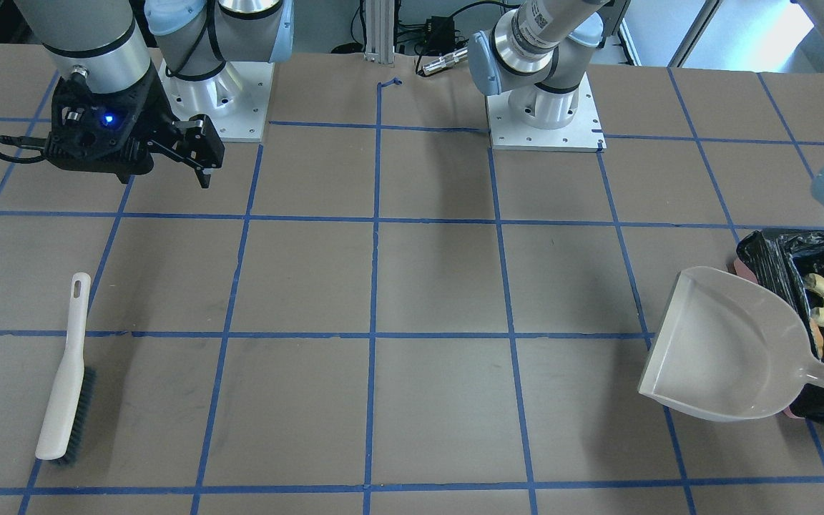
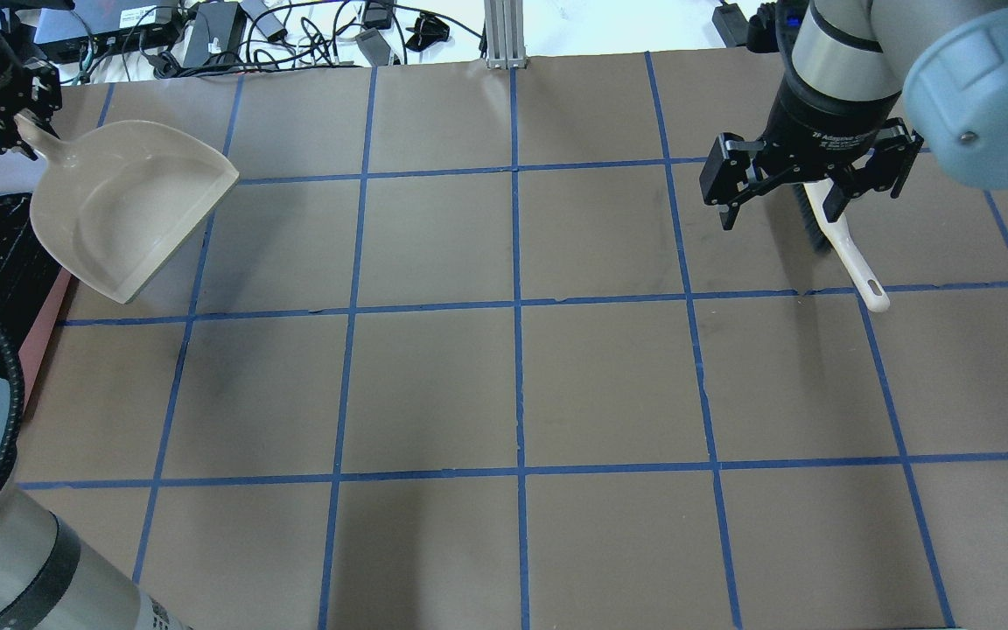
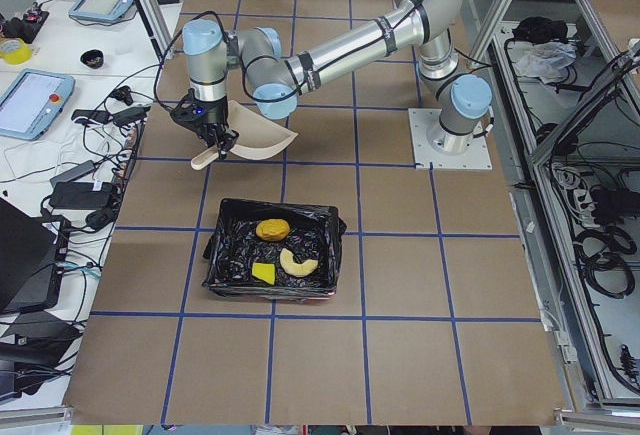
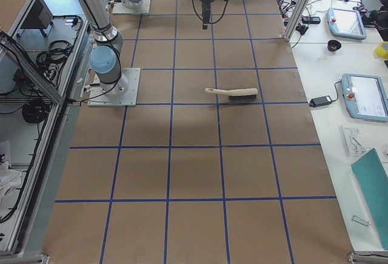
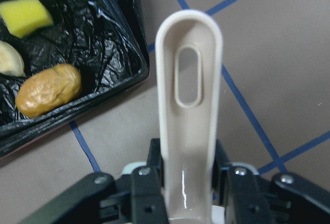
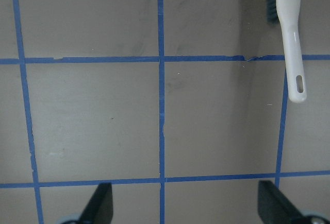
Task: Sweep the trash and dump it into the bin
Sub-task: 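Carry the white dustpan away from the bin with the left gripper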
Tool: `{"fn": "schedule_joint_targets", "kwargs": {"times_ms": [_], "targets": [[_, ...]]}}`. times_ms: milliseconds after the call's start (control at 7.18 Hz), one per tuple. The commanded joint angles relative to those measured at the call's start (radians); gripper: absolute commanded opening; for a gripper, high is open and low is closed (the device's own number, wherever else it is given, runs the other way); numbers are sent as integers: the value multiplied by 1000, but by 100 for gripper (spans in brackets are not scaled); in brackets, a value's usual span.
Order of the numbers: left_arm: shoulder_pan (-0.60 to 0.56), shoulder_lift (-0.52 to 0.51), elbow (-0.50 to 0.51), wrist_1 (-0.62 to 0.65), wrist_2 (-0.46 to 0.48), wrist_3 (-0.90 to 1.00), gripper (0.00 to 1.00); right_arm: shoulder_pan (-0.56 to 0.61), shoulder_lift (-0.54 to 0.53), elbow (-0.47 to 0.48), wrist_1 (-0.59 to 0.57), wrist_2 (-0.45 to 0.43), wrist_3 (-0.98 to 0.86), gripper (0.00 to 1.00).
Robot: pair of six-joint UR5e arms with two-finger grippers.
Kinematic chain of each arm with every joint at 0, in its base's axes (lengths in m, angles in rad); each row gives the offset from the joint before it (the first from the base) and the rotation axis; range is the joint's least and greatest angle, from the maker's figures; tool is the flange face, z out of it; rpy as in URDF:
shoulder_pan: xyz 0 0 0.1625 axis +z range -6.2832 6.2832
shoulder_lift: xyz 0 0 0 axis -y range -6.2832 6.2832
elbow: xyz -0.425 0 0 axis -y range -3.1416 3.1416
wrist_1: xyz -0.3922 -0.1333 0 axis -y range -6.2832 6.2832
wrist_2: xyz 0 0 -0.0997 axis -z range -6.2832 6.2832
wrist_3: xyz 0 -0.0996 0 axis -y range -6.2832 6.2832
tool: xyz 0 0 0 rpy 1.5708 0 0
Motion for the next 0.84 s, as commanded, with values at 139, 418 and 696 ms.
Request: {"fn": "schedule_joint_targets", "kwargs": {"times_ms": [139,418,696], "targets": [[-49,-75,17,-8,-17,-348,0,-1,4,0,4,28,-37,100],[-80,-95,30,-37,-16,-479,0,-1,-1,-2,1,60,-34,100],[-92,-110,36,-41,-32,-622,0,-1,-1,0,-50,60,-32,100]]}}
